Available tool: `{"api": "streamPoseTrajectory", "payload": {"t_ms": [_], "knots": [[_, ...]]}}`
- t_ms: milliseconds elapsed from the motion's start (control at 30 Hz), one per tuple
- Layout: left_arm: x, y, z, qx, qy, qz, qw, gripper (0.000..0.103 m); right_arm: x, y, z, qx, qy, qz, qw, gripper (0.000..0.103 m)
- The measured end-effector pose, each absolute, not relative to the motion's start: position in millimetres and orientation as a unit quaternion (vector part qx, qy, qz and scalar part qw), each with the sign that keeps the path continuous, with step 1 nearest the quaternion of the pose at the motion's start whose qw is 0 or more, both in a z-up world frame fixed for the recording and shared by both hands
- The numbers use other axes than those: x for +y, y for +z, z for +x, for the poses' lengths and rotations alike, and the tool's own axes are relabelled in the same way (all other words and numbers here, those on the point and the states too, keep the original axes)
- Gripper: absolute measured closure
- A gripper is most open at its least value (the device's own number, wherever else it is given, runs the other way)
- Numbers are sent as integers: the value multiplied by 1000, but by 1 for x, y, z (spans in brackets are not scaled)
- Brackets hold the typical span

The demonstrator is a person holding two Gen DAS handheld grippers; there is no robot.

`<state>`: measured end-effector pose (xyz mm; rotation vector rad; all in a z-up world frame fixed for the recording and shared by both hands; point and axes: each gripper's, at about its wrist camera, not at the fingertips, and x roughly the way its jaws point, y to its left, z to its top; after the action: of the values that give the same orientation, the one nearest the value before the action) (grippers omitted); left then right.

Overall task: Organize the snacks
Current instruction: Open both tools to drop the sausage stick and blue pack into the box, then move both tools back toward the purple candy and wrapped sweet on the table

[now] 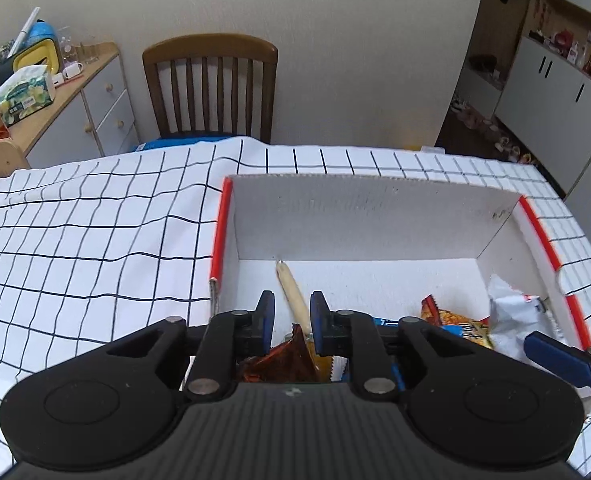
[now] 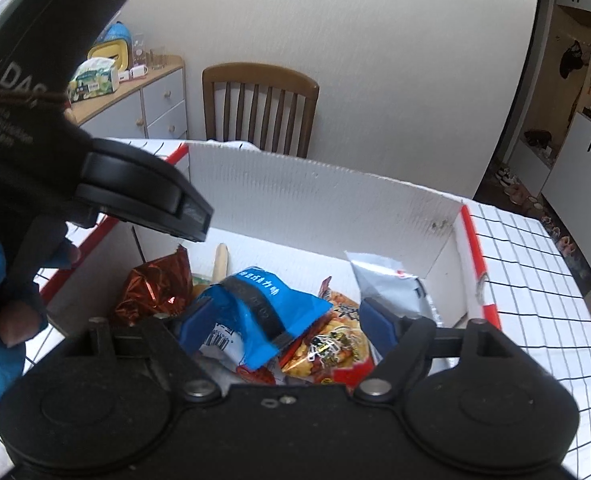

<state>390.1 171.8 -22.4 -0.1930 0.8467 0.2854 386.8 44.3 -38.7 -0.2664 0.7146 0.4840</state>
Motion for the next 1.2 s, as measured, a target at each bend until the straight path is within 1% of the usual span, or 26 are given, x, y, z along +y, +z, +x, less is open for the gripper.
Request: {"api": "streamPoseTrajectory", "payload": {"t_ms": [100,167,200,233,300,400,733,767,1000,1100,1200], "knots": [[171,-10,378,398,136,-101,902,83,37,-29,379,339,233,-122,903,21],[170,-1,368,391,132,-102,905,73,31,-22,373,333,232,-119,906,20],[168,3,363,385,132,-101,908,62,28,-19,370,330,232,-118,907,20],[166,8,357,378,135,-99,911,43,25,-15,366,327,231,-117,909,20],[162,18,344,356,143,-91,919,28,18,-6,357,320,230,-114,912,19],[156,30,329,348,137,-90,923,28,8,6,344,308,232,-104,917,13],[141,51,275,326,132,-105,930,28,-19,34,307,287,246,-86,922,6],[140,52,269,325,130,-106,931,28,-22,35,303,285,248,-84,922,1],[122,53,234,318,111,-98,937,28,-43,42,277,275,253,-74,924,0],[117,48,220,314,105,-100,939,16,-53,38,267,276,257,-76,923,0],[111,42,211,312,104,-93,940,16,-61,31,260,279,253,-80,923,0]]}}
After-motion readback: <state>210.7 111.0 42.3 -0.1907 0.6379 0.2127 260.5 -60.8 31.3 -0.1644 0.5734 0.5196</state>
